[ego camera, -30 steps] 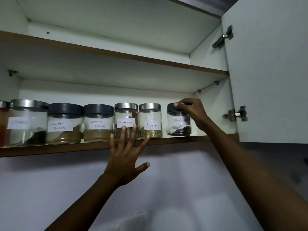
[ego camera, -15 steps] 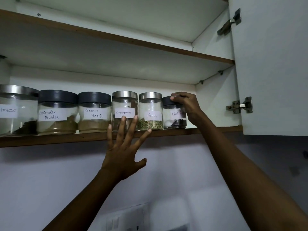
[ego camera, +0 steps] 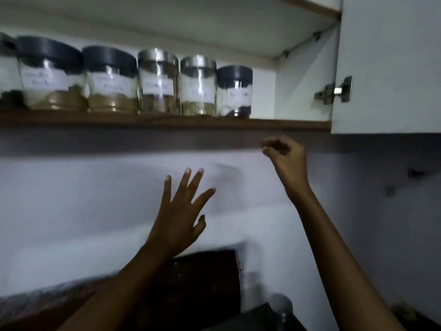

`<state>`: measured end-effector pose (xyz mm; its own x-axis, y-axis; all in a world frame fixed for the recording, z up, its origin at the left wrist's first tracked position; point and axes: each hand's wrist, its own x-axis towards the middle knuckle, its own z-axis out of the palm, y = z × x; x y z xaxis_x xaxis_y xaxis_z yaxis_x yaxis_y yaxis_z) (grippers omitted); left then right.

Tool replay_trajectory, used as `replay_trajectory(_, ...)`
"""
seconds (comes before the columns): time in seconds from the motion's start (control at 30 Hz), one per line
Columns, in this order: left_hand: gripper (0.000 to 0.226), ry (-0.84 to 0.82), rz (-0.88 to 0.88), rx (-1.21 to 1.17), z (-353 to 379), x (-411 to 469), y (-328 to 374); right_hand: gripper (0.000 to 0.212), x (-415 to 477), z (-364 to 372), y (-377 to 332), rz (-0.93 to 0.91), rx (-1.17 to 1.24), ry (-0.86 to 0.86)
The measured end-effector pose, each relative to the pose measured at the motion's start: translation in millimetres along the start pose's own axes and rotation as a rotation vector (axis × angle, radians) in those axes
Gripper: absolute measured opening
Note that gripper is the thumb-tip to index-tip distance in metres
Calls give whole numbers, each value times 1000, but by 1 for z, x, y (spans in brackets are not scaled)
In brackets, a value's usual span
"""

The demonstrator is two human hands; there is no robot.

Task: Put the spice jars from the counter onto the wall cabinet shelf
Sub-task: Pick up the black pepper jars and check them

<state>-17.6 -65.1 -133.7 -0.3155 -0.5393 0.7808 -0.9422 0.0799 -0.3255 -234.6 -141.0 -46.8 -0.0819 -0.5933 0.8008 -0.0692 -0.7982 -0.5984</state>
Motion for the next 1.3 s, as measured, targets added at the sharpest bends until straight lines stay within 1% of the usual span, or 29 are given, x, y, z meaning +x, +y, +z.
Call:
replay_trajectory(0.07,46,-73,7,-97,16,-28,20,12,-39,-10,24,93,-17,-137)
replay_trajectory(0.13,35,-189,-9,-159,30,-53,33,11,-75,-16,50,218,-32,-259)
replay_trajectory(0.23,31,-423,-101,-253,49,-90,46,9,-122,-21,91,384,-104,-403)
replay_trajectory(0.3,32,-535,-148,-298,64,-115,50,9,-147,-24,120,459,-162,-504)
replay_trajectory(0.37,31,-624,-198,-355,78,-142,55,10,-168,-28,152,529,-232,-558)
replay_trajectory(0.47,28,-709,-268,-424,93,-180,66,14,-195,-36,208,641,-374,-528)
replay_trajectory(0.57,26,-756,-333,-498,103,-204,87,32,-221,-44,263,774,-555,-503)
replay_trajectory(0.67,24,-790,-322,-560,109,-214,104,59,-245,-51,299,871,-719,-581)
replay_trajectory(0.77,24,-747,-307,-599,110,-216,113,73,-258,-56,318,920,-752,-618)
replay_trajectory(0.87,24,-733,-295,-603,110,-214,118,71,-260,-59,330,901,-748,-640)
replay_trajectory(0.97,25,-719,-282,-633,110,-212,123,61,-262,-61,336,899,-726,-649)
replay_trajectory(1.1,26,-677,-258,-675,109,-208,129,49,-267,-64,335,838,-769,-625)
replay_trajectory(1.2,27,-689,-267,-696,108,-206,130,49,-272,-65,323,891,-659,-572)
replay_trajectory(1.3,29,-748,-301,-717,105,-205,130,46,-284,-68,305,868,-558,-596)
